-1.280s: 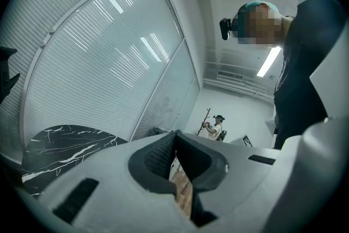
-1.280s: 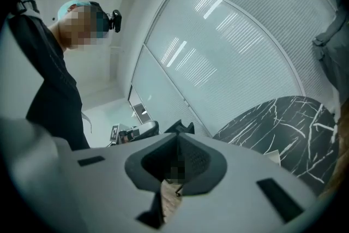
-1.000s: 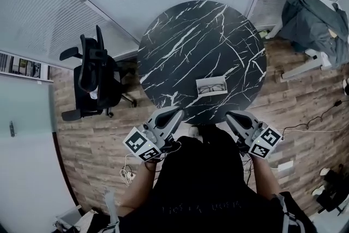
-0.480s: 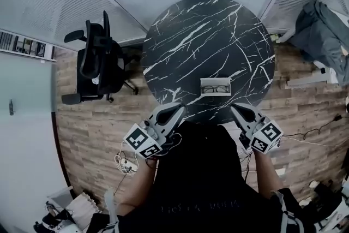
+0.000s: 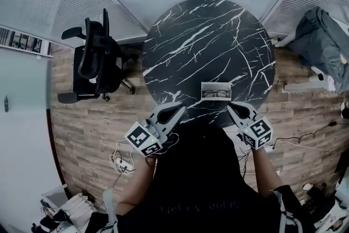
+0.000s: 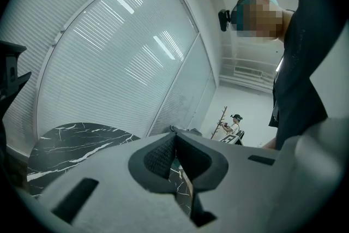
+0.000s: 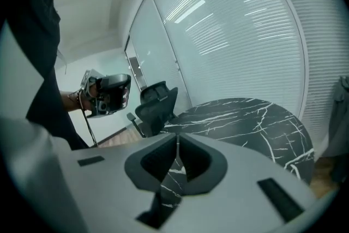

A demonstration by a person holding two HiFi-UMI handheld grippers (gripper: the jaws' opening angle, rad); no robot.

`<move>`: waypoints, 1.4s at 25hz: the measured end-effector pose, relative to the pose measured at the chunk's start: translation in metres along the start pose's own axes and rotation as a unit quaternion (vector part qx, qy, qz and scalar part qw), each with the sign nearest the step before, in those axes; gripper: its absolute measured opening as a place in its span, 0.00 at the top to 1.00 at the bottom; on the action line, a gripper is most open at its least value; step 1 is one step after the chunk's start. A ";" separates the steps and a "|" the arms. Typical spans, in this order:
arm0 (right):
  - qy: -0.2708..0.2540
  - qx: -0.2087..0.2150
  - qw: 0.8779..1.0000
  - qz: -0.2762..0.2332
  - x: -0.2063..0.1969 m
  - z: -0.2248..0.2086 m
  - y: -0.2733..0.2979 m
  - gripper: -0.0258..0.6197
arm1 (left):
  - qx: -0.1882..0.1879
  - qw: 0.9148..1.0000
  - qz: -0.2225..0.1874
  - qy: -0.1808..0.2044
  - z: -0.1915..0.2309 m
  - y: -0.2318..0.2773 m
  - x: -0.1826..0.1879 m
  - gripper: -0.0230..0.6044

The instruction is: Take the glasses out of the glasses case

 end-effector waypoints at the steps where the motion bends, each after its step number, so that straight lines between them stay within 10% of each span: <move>1: -0.010 -0.003 1.000 0.012 -0.002 -0.001 0.004 0.91 | 0.001 1.000 0.002 0.000 0.003 0.000 -0.001 0.93; 35: -0.176 0.057 0.946 0.265 -0.075 -0.028 0.111 0.91 | 0.028 0.999 -0.003 -0.037 0.046 -0.019 -0.007 0.93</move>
Point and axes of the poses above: the fingertips, and each gripper's own axes: y forward along the fingers, z to its left, x out of its top, the point moved 9 cm from there along -y, backward along the fingers, and after that the axes turned 9 degrees about -y, right-handed, at the moved point
